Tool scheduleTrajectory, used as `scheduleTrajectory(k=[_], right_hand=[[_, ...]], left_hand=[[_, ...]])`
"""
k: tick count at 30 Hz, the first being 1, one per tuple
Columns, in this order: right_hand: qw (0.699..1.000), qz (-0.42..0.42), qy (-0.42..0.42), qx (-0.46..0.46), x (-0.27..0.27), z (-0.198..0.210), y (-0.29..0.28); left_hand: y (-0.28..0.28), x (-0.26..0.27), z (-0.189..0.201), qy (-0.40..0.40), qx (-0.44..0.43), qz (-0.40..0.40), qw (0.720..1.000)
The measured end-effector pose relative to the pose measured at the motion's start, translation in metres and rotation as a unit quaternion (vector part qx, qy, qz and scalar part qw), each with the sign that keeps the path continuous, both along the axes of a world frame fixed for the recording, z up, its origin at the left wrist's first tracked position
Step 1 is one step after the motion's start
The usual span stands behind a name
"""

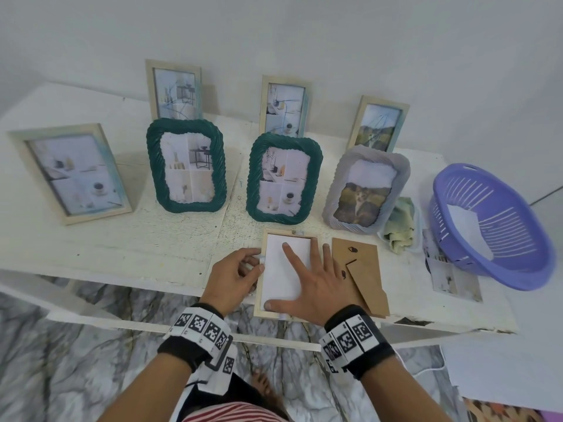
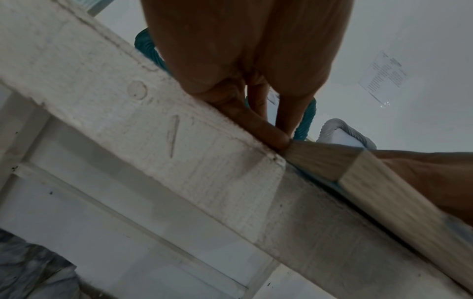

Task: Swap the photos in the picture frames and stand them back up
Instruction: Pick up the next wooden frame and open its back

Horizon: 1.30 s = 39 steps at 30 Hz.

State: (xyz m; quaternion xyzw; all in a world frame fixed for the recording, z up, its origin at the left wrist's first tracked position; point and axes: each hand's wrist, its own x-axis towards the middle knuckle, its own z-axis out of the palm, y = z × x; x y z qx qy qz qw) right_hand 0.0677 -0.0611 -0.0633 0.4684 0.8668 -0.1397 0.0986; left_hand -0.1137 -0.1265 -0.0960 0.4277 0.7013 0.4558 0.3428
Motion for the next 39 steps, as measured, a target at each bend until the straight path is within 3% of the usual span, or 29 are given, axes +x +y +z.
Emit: scheduleTrajectory(k=[21, 39], right_hand=[[0.998, -0.018, 0.000, -0.058, -0.015, 0.007, 0.005], [0.999, -0.015, -0.005, -0.047, -0.010, 0.006, 0.004]], left_hand=[[0.000, -0.001, -0.002, 0.025, 0.002, -0.003, 1.000], [0.003, 0.002, 0.005, -0.022, -0.004, 0.004, 1.000]])
